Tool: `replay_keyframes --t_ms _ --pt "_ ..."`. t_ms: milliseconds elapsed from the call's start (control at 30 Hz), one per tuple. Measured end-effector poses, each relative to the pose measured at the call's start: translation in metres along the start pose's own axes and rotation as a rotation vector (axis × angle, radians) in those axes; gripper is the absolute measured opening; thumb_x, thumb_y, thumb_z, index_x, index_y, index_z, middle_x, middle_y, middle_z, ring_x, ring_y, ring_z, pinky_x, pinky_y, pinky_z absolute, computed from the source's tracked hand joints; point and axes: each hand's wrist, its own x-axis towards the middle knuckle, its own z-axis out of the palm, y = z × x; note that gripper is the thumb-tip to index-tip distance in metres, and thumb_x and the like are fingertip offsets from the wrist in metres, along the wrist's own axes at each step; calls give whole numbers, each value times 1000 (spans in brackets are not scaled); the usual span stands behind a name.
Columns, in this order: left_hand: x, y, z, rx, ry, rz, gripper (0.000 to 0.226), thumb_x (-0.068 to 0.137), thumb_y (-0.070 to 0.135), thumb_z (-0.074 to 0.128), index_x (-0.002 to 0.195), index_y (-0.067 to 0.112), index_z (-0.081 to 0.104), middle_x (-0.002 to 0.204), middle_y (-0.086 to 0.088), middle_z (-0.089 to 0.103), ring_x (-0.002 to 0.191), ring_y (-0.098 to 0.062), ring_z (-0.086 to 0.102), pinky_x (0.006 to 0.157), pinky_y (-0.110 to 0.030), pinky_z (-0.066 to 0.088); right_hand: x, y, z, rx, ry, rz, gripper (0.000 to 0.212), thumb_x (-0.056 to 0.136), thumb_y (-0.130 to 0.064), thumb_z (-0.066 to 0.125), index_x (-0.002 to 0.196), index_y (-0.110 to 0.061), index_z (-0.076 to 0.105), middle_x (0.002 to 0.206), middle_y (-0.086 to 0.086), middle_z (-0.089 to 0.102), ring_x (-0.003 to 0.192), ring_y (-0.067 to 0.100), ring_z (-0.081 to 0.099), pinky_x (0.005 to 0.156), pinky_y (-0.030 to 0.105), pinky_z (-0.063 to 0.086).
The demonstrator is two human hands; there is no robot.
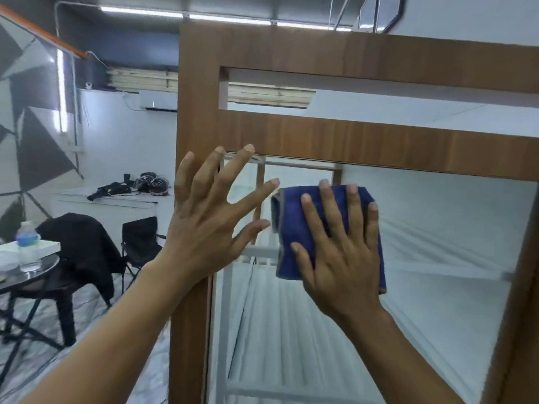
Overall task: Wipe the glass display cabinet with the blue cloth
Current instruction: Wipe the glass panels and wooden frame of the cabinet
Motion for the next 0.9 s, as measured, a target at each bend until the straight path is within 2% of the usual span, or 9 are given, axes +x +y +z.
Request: replay_keyframes --t_ms 167,267,300,433,533,633,800,867,900 --pt "-23 -8 -8 -46 -11 -135 55 100 39 38 153 23 35 162 -13 18 152 -34 13 123 -55 9 -26 86 -18 -27 133 541 66 104 -46 29 159 -13 17 164 22 10 152 43 6 121 61 8" --pt "-36 -5 -9 -154 -53 -187 59 99 34 37 155 16 29 164 -15 16 154 -33 7 125 -51 7 -6 63 -17 -58 157 698 65 102 -44 28 157 -9 19 163 20 17 151 43 11 119 63 11" --pt "-38 -5 -9 -173 -55 -195 61 98 32 37 155 14 27 164 -15 15 154 -32 6 126 -50 6 6 38 -14 -60 150 613 67 101 -44 31 156 -8 22 163 18 20 151 42 13 120 64 10" --pt "-39 -4 -7 -226 -39 -206 63 97 28 35 155 8 23 164 -17 14 154 -30 5 126 -48 6 39 -70 7 10 25 -26 69 98 -49 42 157 -17 27 165 9 24 153 37 15 122 62 9" --pt "-48 -2 -5 -261 -31 -217 63 98 27 35 155 3 21 163 -20 15 154 -29 3 126 -47 8 39 -59 10 3 -6 -207 67 100 -51 40 157 -21 26 166 7 20 154 33 12 124 58 7" --pt "-55 2 -4 -293 -20 -220 62 99 27 34 153 0 22 162 -23 14 154 -27 -1 125 -51 10 9 10 1 5 83 -1 65 98 -50 43 155 -22 32 164 11 24 152 36 15 124 56 6" --pt "-54 5 -4 -331 0 -227 60 99 23 35 152 -2 22 161 -27 15 153 -28 0 125 -53 9 -33 93 -18 -40 196 722 64 104 -50 26 158 -15 21 165 16 16 152 41 12 118 65 13" --pt "-54 7 -4 -334 7 -240 60 98 20 37 152 -3 23 160 -28 16 152 -30 2 125 -55 11 -15 64 -16 -71 205 795 64 104 -49 25 158 -15 21 165 15 16 152 41 11 119 64 12" --pt "-55 7 -4 -333 11 -247 60 98 18 39 152 -3 23 160 -29 16 152 -30 3 124 -56 12 -5 40 -13 -71 191 702 65 103 -49 27 158 -16 23 165 14 18 152 41 12 120 63 11"
